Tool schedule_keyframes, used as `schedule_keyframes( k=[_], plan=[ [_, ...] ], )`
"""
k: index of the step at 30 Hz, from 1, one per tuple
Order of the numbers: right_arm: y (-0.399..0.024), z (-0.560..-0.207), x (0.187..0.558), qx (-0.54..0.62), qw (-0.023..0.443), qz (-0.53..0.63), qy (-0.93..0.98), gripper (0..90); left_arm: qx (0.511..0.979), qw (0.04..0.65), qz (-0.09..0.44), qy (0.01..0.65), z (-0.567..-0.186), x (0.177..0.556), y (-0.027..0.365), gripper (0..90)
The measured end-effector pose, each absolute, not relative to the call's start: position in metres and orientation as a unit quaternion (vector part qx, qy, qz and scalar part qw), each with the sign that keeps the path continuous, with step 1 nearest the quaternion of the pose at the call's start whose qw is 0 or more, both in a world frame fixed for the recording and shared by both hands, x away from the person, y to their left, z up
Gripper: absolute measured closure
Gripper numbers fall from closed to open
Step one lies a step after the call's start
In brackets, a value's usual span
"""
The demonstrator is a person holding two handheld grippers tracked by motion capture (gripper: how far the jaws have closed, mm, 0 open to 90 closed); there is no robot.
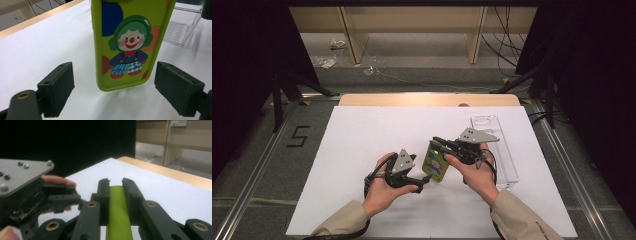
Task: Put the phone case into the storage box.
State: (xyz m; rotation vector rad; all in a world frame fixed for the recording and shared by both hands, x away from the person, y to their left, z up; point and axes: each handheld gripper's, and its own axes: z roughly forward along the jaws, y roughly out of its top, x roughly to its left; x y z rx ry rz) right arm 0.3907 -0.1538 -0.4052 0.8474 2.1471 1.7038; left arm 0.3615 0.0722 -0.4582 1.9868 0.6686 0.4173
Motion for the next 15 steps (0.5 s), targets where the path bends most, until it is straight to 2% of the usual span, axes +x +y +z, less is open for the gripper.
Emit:
schedule_keyframes(
  k=[15],
  plan=[
    [-0.168,-0.4,0.395,0.209,0.094,0.573,0.787,77.5,0.82,0.485,0.152,0.263,-0.46,0.361,0.075,17.6]
  ],
)
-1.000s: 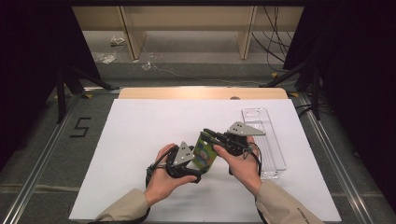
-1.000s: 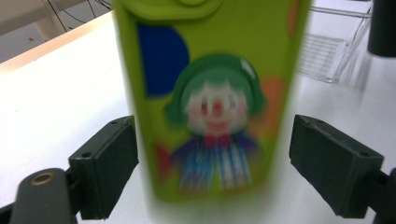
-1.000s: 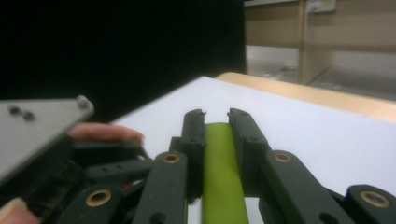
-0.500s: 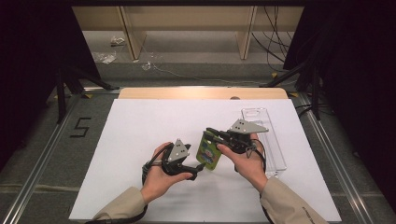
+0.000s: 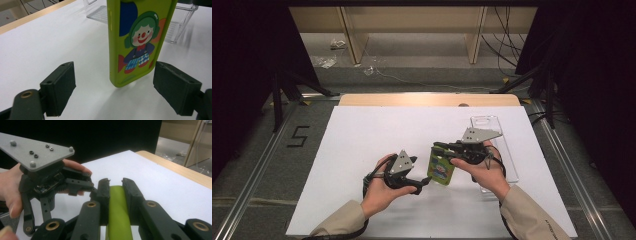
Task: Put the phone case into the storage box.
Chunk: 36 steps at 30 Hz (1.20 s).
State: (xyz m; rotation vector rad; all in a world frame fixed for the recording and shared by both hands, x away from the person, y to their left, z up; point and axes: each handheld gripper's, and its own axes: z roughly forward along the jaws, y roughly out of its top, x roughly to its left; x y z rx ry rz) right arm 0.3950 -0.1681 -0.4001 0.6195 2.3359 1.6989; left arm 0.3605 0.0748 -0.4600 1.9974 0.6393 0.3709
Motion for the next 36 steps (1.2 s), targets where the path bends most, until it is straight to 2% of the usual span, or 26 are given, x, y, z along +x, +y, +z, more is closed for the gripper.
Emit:
schedule_keyframes(
  k=[27,36],
  plan=[
    [-0.164,-0.394,0.39,0.171,0.072,0.567,0.803,77.5,0.836,0.476,0.129,0.242,-0.472,0.363,0.073,22.6],
    [-0.162,-0.393,0.388,0.164,0.065,0.569,0.803,77.5,0.841,0.48,0.115,0.222,-0.478,0.368,0.075,32.0]
  ],
)
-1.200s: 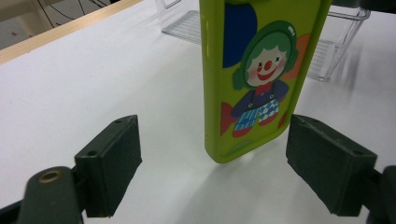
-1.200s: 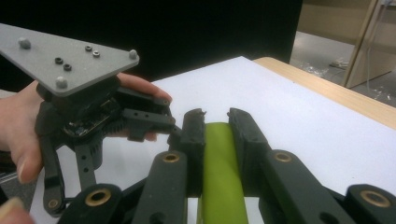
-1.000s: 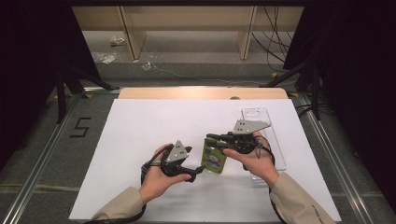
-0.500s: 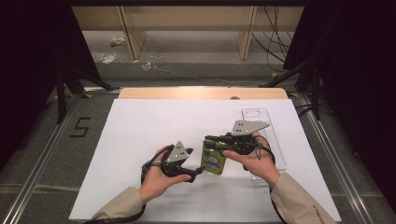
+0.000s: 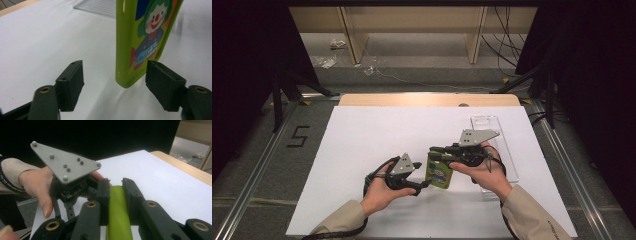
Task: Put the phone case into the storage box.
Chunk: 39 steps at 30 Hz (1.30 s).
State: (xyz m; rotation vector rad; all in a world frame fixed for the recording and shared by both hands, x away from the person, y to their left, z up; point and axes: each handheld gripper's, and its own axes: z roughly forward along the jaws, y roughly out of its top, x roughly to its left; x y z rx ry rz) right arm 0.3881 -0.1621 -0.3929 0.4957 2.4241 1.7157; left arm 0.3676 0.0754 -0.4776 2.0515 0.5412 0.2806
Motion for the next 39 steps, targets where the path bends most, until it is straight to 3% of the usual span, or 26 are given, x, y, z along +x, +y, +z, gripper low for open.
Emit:
schedule_keyframes(
  k=[10,31,39],
  plan=[
    [-0.1593,-0.3938,0.3875,0.159,0.058,0.569,0.805,77.5,0.846,0.487,0.085,0.199,-0.4836,0.3691,0.0742,37.4],
    [-0.1569,-0.3936,0.3854,0.13,0.035,0.563,0.815,77.5,0.855,0.486,0.069,0.17,-0.4849,0.365,0.0696,39.9],
    [-0.1564,-0.3939,0.3851,0.127,0.031,0.563,0.816,77.5,0.856,0.488,0.059,0.16,-0.485,0.3639,0.0687,48.1]
  ],
)
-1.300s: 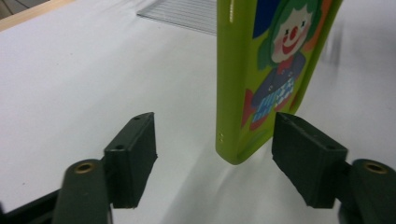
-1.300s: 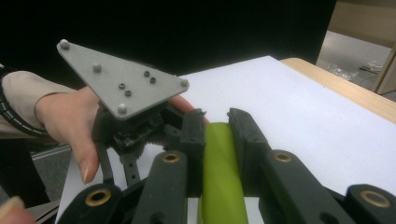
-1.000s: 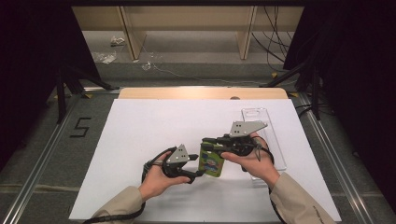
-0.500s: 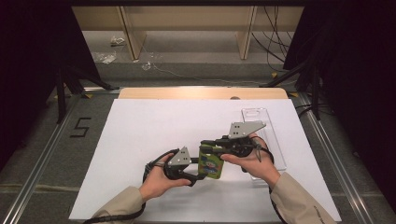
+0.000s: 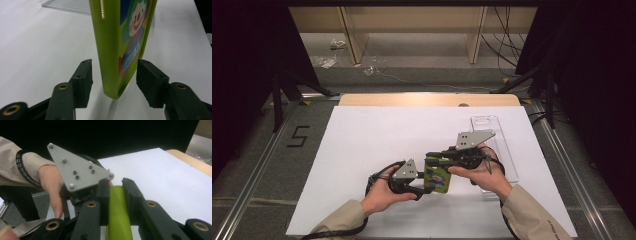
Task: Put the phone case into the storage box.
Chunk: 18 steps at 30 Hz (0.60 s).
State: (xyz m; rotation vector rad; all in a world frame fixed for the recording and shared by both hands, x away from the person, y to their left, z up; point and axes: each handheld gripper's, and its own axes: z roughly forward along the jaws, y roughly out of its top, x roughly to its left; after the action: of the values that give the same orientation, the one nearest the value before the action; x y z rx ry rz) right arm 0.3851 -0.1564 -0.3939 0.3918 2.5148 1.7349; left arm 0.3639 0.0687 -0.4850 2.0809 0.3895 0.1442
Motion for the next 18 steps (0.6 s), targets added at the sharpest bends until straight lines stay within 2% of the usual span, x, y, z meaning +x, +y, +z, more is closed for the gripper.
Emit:
schedule_keyframes(
  k=[8,18],
  plan=[
    [-0.156,-0.3945,0.3853,0.126,0.024,0.567,0.814,77.5,0.855,0.495,0.058,0.147,-0.4834,0.3625,0.0684,59.2],
    [-0.1563,-0.3957,0.3861,0.123,0.017,0.571,0.811,77.4,0.852,0.498,0.054,0.149,-0.4808,0.3631,0.0715,68.9]
  ],
)
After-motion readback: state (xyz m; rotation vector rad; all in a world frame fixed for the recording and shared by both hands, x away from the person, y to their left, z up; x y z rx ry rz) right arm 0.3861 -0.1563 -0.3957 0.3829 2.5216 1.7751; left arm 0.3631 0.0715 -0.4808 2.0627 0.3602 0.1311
